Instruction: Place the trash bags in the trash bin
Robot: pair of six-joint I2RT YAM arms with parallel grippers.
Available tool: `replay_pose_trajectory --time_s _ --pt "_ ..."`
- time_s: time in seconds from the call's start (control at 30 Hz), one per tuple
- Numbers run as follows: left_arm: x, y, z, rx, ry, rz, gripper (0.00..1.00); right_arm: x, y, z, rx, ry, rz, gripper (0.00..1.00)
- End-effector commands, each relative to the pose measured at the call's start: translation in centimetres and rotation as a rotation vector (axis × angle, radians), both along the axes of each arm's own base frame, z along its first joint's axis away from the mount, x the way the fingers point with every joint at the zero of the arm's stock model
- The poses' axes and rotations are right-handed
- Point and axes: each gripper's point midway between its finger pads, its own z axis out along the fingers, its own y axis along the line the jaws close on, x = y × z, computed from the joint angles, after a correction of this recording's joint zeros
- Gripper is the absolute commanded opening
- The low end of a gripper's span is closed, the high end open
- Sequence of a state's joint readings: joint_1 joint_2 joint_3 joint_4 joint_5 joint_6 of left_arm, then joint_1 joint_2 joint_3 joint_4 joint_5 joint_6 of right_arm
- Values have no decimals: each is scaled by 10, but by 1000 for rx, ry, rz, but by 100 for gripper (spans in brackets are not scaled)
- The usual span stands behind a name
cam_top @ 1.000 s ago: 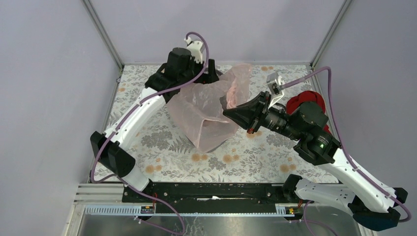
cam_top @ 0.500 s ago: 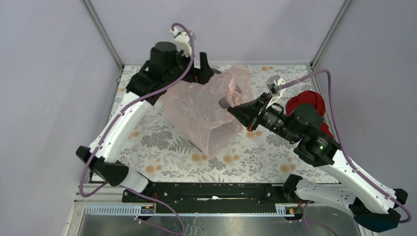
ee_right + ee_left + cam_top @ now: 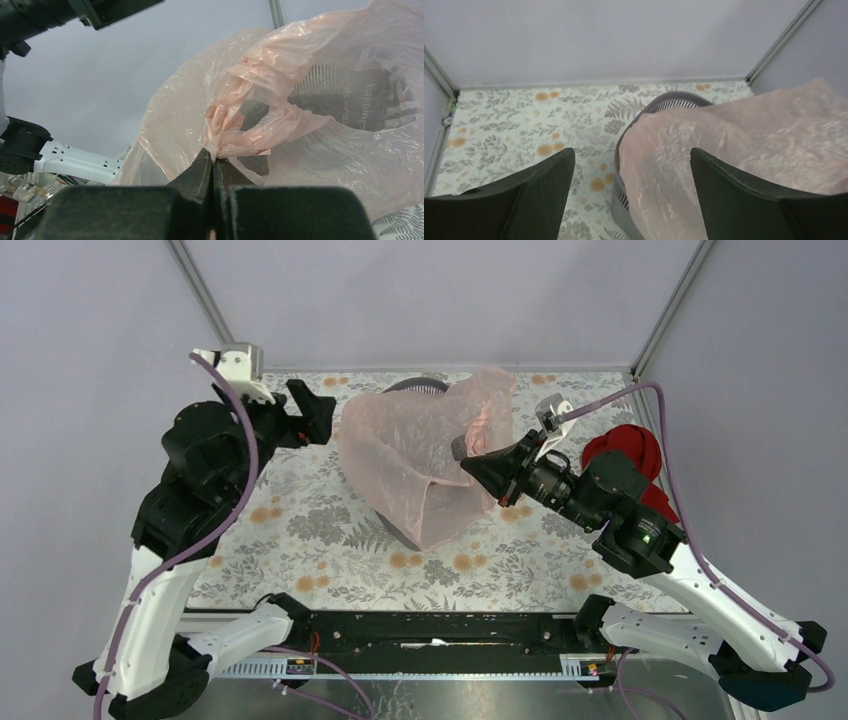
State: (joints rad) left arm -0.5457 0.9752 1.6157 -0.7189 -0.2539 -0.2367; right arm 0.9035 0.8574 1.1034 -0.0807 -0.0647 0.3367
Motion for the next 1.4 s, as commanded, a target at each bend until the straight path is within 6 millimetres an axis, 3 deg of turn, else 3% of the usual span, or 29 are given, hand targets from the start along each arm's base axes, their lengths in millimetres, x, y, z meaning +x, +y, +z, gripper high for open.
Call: replay_pose_trajectory --time_s 0.0,0.27,0.33,0.43,0.53,0.6,0.77,0.9,1.07,1.17,1.27,1.37 --pt "15 -13 -47 65 129 -23 82 -1 0 18 47 -41 3 0" --pt "51 -93 -97 5 274 -268 57 -4 -6 33 80 -64 -9 0" --pt "53 -114 -102 -69 288 -341 52 5 -10 33 72 -85 -54 0" --pt "60 -121 -130 -124 336 -328 48 25 -15 32 44 -99 -162 0" --pt "57 -116 -144 -141 347 -304 49 40 -6 38 9 -122 -191 0" --pt "52 -107 -134 -140 322 -291 54 47 2 45 -10 -138 -188 0" --pt "44 -76 -85 -87 232 -225 72 63 24 66 -15 -169 -180 0" --pt "32 -53 -53 -57 164 -182 88 74 52 67 -36 -153 -133 0" --pt "10 -23 -35 -46 103 -101 98 92 93 50 -56 -98 -70 0" --pt "-7 -15 -33 -58 71 -106 99 99 125 36 -36 -61 2 0" --pt "-21 -8 -43 -57 83 -107 99 108 155 1 -41 17 56 0" --pt "-36 -3 -56 -57 113 -119 99 116 159 -33 1 103 18 0"
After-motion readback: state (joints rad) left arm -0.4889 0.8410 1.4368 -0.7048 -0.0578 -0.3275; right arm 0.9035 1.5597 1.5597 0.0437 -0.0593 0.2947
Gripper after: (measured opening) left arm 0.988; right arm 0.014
